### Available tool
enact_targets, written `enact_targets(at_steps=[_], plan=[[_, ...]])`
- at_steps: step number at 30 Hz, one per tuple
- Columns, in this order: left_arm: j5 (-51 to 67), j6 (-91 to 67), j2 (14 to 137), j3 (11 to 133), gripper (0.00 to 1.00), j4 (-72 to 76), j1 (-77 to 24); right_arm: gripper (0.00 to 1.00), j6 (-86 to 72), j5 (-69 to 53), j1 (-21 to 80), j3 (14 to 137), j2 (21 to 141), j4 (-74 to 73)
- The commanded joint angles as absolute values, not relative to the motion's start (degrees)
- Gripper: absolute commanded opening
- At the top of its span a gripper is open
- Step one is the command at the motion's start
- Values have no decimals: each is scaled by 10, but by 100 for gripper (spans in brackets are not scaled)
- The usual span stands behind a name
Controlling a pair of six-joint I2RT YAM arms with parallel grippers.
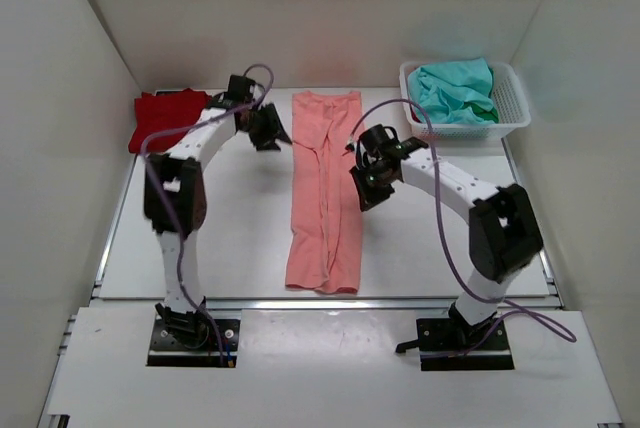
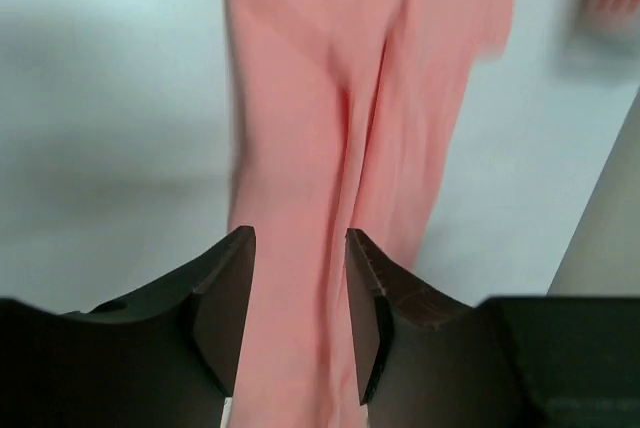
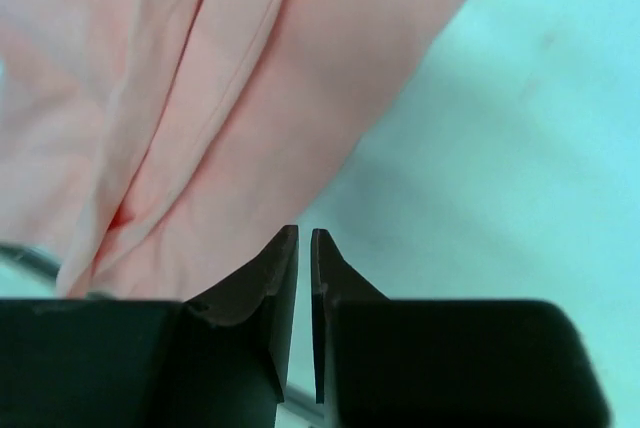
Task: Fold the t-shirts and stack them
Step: Grab the bottom of the folded rectangular tshirt with both arms
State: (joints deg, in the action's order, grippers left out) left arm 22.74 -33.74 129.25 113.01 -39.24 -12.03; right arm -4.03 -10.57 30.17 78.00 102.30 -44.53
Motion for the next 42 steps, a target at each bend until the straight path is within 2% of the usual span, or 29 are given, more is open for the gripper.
enact_targets(at_steps=[1, 3, 6, 12, 15, 22, 37, 38, 39, 41, 42], plan=[[185, -280, 1052, 887, 53, -364, -152, 8, -97, -120, 318, 699, 955, -441], [185, -308, 958, 715, 54, -328, -163, 9, -139, -124, 342, 659, 899, -423], [164, -323, 856, 599, 56, -321, -209, 10, -205, -154, 360, 578, 830, -383], [144, -389, 749, 464, 59, -288, -294, 15, -358, -189, 408, 426, 710, -267], [153, -411, 728, 448, 60, -285, -315, 20, -402, -192, 427, 399, 690, -240], [154, -410, 736, 425, 63, -305, -352, 27, -406, -180, 459, 421, 731, -226], [132, -418, 829, 414, 58, -290, -431, 30, -406, -134, 521, 429, 838, -245], [132, -417, 833, 412, 56, -292, -436, 28, -402, -130, 520, 426, 846, -247], [134, -416, 835, 411, 52, -290, -434, 20, -399, -127, 521, 425, 852, -247], [136, -415, 835, 404, 26, -291, -431, 0, -396, -123, 519, 425, 853, -249], [138, -413, 835, 400, 21, -294, -428, 0, -393, -121, 519, 424, 850, -254]])
